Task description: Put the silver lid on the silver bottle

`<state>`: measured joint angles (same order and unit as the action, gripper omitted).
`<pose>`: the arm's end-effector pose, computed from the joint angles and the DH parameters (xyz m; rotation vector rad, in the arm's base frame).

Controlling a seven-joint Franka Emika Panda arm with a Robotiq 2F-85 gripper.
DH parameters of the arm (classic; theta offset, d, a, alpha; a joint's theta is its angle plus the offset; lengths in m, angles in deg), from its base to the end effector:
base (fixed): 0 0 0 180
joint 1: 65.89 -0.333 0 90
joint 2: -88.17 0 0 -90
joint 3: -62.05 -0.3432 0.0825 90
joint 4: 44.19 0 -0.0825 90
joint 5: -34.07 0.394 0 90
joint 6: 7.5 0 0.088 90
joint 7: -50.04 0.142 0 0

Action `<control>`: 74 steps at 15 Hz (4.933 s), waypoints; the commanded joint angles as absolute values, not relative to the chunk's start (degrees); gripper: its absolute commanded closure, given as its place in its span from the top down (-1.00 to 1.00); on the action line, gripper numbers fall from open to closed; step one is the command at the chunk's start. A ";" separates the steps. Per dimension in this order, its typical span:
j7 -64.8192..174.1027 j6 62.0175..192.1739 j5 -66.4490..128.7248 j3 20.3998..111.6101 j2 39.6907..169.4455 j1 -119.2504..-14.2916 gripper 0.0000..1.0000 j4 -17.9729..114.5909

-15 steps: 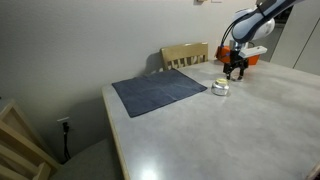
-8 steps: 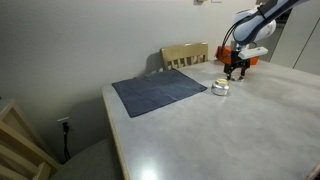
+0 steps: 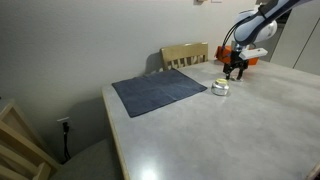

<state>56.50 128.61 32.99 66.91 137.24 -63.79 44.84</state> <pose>0.7169 -0.0811 0.1142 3.0498 -0.2941 -0.0500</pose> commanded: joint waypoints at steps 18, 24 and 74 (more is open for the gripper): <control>43.94 134.48 40.22 59.80 137.94 -56.13 1.00 47.34; 44.91 130.11 39.52 60.51 139.60 -57.07 1.00 43.88; 56.18 115.97 38.37 64.79 142.88 -59.89 1.00 33.59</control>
<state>52.87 114.53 37.92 63.20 143.84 -59.08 31.12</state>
